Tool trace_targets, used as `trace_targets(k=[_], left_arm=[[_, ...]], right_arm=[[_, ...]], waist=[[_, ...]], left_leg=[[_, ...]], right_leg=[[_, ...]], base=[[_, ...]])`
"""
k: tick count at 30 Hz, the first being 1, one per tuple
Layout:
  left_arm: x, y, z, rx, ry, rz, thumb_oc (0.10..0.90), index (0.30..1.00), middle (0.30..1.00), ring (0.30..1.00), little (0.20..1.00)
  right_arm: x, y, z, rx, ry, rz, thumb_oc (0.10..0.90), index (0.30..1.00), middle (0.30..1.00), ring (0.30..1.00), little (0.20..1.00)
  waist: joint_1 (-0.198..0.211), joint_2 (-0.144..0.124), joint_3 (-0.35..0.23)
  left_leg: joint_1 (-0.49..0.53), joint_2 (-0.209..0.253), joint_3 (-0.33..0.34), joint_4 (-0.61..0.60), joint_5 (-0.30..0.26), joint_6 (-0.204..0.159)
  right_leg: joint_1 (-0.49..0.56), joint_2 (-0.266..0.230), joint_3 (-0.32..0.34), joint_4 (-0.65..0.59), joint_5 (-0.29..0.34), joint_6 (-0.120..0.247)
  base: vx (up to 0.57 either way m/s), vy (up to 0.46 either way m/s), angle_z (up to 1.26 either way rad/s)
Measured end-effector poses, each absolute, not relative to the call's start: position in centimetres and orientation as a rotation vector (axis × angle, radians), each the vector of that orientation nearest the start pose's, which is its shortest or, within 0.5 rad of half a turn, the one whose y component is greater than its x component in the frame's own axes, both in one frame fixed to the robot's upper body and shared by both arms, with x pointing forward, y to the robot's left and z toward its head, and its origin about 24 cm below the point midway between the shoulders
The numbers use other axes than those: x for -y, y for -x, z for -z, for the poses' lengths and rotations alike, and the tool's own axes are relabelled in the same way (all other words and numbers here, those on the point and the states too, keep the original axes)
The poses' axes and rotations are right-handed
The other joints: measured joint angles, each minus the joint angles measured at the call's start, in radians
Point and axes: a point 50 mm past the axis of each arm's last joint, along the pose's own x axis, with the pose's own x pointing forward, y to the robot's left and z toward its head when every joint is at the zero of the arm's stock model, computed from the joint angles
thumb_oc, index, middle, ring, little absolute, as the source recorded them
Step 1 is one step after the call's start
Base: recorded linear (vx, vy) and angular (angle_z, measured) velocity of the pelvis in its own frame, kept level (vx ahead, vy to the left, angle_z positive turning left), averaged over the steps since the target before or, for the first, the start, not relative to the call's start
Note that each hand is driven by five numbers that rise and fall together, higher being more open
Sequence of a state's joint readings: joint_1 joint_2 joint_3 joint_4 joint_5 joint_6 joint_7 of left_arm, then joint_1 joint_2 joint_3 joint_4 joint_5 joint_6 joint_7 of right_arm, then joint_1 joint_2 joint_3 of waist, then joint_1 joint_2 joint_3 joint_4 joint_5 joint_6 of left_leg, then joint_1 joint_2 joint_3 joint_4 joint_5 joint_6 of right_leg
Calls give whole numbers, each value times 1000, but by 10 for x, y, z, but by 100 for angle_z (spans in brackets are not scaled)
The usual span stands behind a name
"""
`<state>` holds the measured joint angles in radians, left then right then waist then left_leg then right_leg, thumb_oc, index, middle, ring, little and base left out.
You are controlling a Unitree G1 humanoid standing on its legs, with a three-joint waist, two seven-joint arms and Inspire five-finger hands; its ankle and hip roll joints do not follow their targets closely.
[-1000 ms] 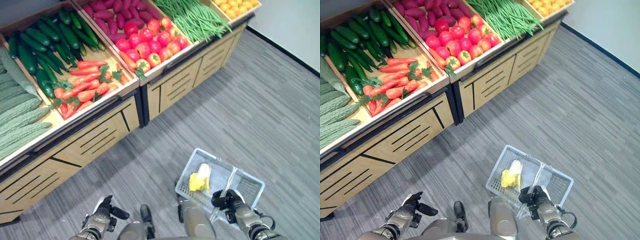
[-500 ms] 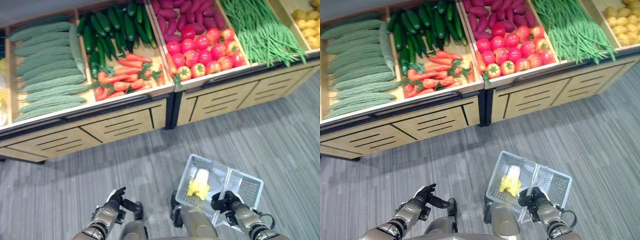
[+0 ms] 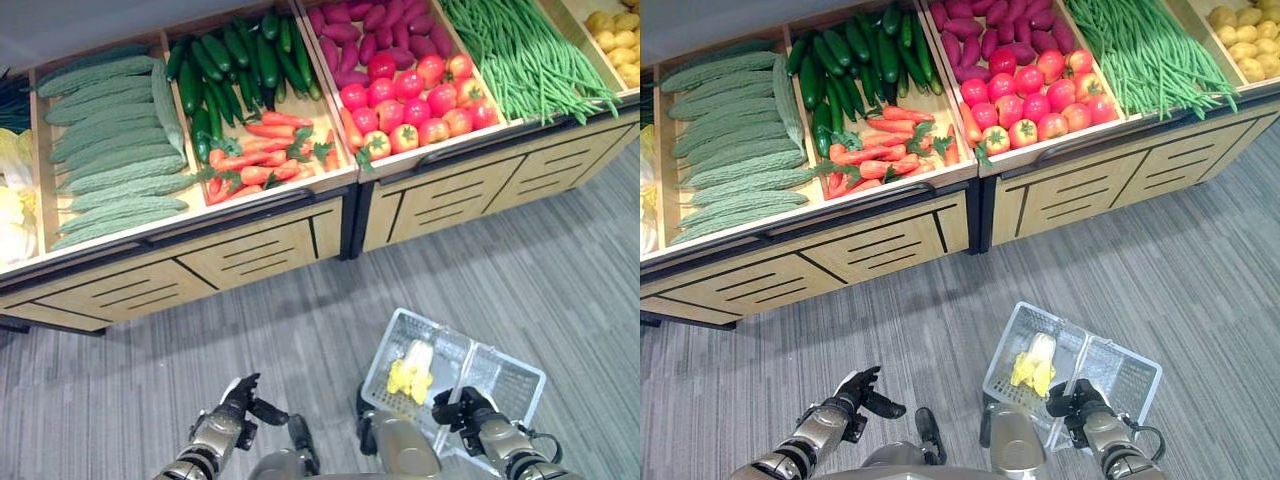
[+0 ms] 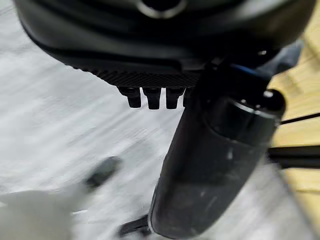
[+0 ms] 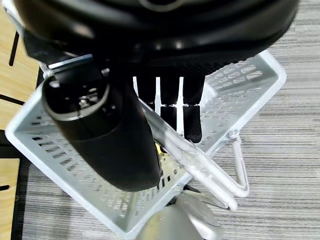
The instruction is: Get the vegetables into the basket
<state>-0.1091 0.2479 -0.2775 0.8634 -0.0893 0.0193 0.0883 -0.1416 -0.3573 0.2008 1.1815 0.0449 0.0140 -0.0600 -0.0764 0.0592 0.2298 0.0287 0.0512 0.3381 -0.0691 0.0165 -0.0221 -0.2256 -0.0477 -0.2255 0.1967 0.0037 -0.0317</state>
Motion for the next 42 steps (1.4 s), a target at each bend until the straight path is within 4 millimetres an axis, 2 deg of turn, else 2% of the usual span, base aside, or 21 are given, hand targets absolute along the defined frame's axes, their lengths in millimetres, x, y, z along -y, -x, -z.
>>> trace_targets(k=[2,3,5,7,11,13,15,18,20,23,26,27,29,31,35,39,42], left_arm=[[-196,-211,83,-618,-280,34,900,1000,1000,1000,1000],[-198,-216,75,-564,-272,30,900,1000,1000,1000,1000],[-208,-229,46,-427,-227,-26,900,1000,1000,1000,1000],[-219,-233,32,-369,-232,-78,900,1000,1000,1000,1000],[-257,-248,5,-283,-355,-209,900,1000,1000,1000,1000],[-277,-260,-14,-246,-485,-264,900,1000,1000,1000,1000],[-285,-268,-30,-205,-559,-289,900,1000,1000,1000,1000],[-314,-297,-69,-146,-903,-342,900,1000,1000,1000,1000],[-332,-310,-105,-97,-1195,-364,900,1000,1000,1000,1000],[-345,-330,-148,-42,-1497,-398,900,1000,1000,1000,1000],[-349,-347,-174,-49,-1632,-438,900,1000,1000,1000,1000],[-348,-352,-181,-50,-1668,-438,900,1000,1000,1000,1000],[-346,-354,-179,-58,-1700,-420,900,1000,1000,1000,1000],[-344,-361,-186,-81,-1816,-375,900,1000,1000,1000,1000],[-348,-361,-183,-122,-1837,-369,900,1000,1000,1000,1000],[-348,-367,-209,-94,-1828,-440,900,1000,1000,1000,1000],[-354,-365,-214,-112,-1826,-468,900,1000,1000,1000,1000]], right_arm=[[269,-152,130,-1050,437,109,400,300,300,300,300],[270,-150,131,-1055,438,110,400,300,300,300,300],[271,-147,131,-1054,421,123,400,300,300,300,300],[272,-145,132,-1058,415,124,400,300,300,300,300],[273,-138,134,-1075,413,125,400,300,300,300,300],[272,-138,134,-1073,413,120,400,300,300,300,300],[272,-138,134,-1070,412,113,400,300,300,300,300],[270,-138,135,-1073,430,91,400,300,300,300,300],[268,-140,135,-1049,454,66,400,300,300,300,300],[269,-142,133,-1033,488,60,400,300,300,300,300],[268,-153,129,-998,515,47,400,300,300,300,300],[267,-158,128,-983,521,44,400,300,300,300,300],[265,-164,126,-973,542,29,400,300,300,300,300],[263,-172,123,-941,553,19,400,300,300,300,300],[261,-181,119,-916,572,2,400,300,300,300,300],[261,-187,116,-892,580,7,400,300,300,300,300],[260,-190,114,-876,585,10,400,300,300,300,300]], waist=[[12,-2,1],[22,-1,1],[32,-2,1],[33,-2,1],[29,-3,0],[28,-6,-2],[25,-9,-3],[3,-14,-6],[-12,-17,-7],[-24,-16,-12],[-47,-13,-20],[-54,-13,-20],[-71,-14,-20],[-79,-14,-20],[-88,-15,-19],[-80,-15,-19],[-81,-14,-18]], left_leg=[[2,-3,-2,-1,-1,1],[8,-4,-4,-1,-1,1],[22,-5,-9,-2,-4,6],[23,-5,-13,-2,-5,8],[20,-3,-1,1,-5,8],[13,-3,16,1,-5,8],[8,-2,27,1,-5,8],[3,-2,37,0,-5,8],[-17,-4,53,0,-5,7],[-43,-10,74,-4,-5,7],[-85,-17,88,-10,-4,7],[-102,-18,90,-10,-4,8],[-109,-18,90,-14,-4,8],[-135,-19,89,-18,-4,8],[-152,-20,87,-15,-5,7],[-193,-23,82,-16,-5,6],[-214,-25,83,-18,-5,6]], right_leg=[[4,-3,0,-3,1,1],[11,-4,0,-4,1,1],[28,-4,1,-10,1,1],[35,-3,0,-16,3,5],[39,6,13,-52,28,20],[40,16,31,-92,57,19],[41,21,41,-114,74,22],[56,29,52,-173,107,25],[48,32,65,-209,133,25],[26,34,90,-245,160,25],[-19,35,106,-260,178,23],[-37,34,109,-260,182,21],[-51,37,119,-264,183,20],[-78,38,125,-264,184,18],[-104,38,149,-265,184,17],[-150,36,158,-264,186,15],[-175,36,164,-264,188,16]], base=[[-60,55,4],[-51,37,5],[-37,17,0],[-19,2,1],[-19,-2,-11],[-12,-16,-26],[-1,-14,-16],[5,-11,-12],[-1,-7,-20],[16,-11,-25],[31,-13,-18],[61,-6,-17],[71,2,-17],[71,-1,-14],[77,8,-17],[65,7,-6],[68,15,-6]])
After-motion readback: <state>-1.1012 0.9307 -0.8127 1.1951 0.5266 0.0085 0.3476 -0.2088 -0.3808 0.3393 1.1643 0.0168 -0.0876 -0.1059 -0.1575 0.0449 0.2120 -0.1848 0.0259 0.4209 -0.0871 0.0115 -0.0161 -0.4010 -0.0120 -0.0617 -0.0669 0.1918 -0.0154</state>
